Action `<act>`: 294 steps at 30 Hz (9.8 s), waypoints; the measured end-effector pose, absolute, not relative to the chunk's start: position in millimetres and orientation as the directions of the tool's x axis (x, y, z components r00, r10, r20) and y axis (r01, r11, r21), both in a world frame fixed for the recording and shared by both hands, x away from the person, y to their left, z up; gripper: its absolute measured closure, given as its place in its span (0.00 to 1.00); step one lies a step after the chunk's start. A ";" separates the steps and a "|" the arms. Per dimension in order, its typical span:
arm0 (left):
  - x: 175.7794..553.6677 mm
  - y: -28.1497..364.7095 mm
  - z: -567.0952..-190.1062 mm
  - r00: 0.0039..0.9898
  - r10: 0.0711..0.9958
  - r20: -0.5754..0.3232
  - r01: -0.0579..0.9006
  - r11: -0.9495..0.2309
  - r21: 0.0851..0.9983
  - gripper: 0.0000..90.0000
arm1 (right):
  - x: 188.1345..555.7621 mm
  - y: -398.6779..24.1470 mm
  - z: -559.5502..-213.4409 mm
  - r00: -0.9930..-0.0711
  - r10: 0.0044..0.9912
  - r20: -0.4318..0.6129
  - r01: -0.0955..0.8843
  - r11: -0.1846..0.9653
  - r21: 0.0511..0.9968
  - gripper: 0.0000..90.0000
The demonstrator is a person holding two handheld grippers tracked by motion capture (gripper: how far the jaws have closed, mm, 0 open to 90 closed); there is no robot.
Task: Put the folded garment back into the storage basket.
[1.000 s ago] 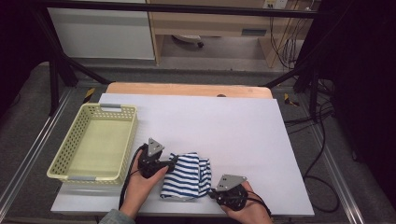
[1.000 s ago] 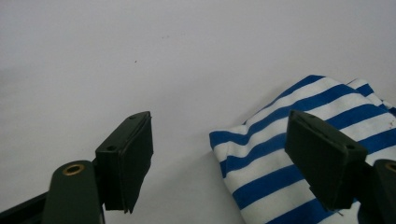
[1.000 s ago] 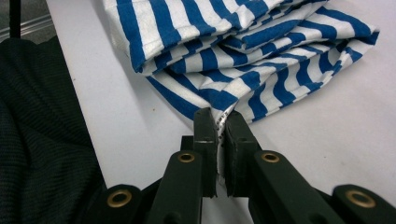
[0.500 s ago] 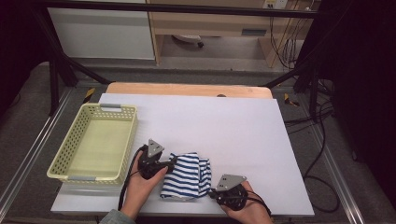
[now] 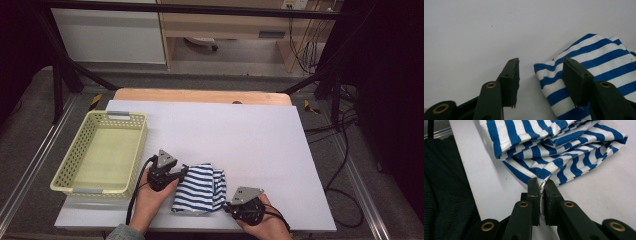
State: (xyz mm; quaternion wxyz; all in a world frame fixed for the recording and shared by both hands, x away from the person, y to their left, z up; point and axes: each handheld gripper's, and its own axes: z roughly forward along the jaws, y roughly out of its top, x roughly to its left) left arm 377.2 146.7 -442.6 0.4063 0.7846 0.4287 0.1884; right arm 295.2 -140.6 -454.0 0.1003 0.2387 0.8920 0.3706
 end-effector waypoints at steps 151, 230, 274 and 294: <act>393.5 156.8 -353.0 0.631 0.758 -0.164 0.517 -0.254 0.817 0.96 | 340.9 -97.6 -368.2 -0.943 0.302 0.141 0.304 0.602 0.738 0.96; 443.7 271.4 -245.4 0.511 0.859 -0.025 0.492 -0.269 0.828 0.96 | 420.3 22.7 -277.5 -0.964 0.243 0.105 0.230 0.569 0.790 0.96; 441.0 332.7 -256.2 0.372 0.928 -0.027 0.527 -0.187 0.829 0.96 | 446.6 109.2 -319.1 -0.965 0.233 0.120 0.226 0.508 0.831 0.96; 444.7 337.4 -259.2 0.364 0.931 -0.039 0.546 -0.179 0.819 0.96 | 439.5 131.0 -331.4 -0.971 0.215 0.107 0.205 0.512 0.834 0.96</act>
